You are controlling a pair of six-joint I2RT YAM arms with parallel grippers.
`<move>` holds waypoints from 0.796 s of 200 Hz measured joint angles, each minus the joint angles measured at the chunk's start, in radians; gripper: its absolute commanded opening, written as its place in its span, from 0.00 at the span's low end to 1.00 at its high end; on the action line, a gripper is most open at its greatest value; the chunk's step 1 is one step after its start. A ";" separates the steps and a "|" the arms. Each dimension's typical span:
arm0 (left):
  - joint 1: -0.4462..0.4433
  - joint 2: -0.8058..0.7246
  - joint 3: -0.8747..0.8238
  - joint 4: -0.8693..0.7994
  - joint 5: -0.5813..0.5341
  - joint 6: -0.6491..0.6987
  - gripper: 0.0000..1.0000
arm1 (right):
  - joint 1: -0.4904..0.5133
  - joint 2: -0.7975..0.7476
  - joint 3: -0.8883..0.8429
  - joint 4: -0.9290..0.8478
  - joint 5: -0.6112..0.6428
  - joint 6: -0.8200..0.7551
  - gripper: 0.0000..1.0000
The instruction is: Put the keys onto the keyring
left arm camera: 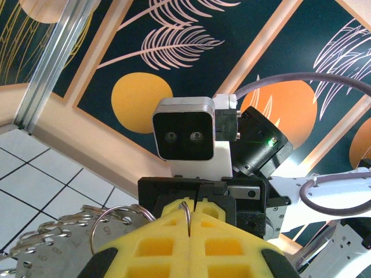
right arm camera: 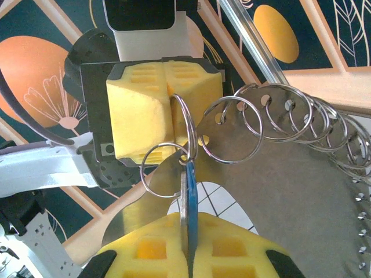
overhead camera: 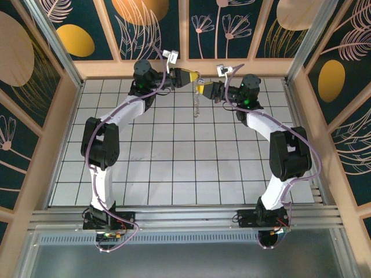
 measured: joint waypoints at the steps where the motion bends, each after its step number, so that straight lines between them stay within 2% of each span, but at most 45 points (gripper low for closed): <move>1: 0.000 0.000 0.000 0.000 0.000 0.000 0.00 | 0.000 0.000 0.000 0.000 0.000 0.000 0.00; 73: -0.001 -0.004 -0.050 0.075 -0.024 -0.053 0.00 | 0.032 -0.005 -0.012 -0.016 0.006 -0.019 0.00; 159: -0.008 -0.017 -0.072 0.083 -0.026 -0.064 0.00 | 0.041 -0.025 -0.063 -0.011 0.019 -0.045 0.00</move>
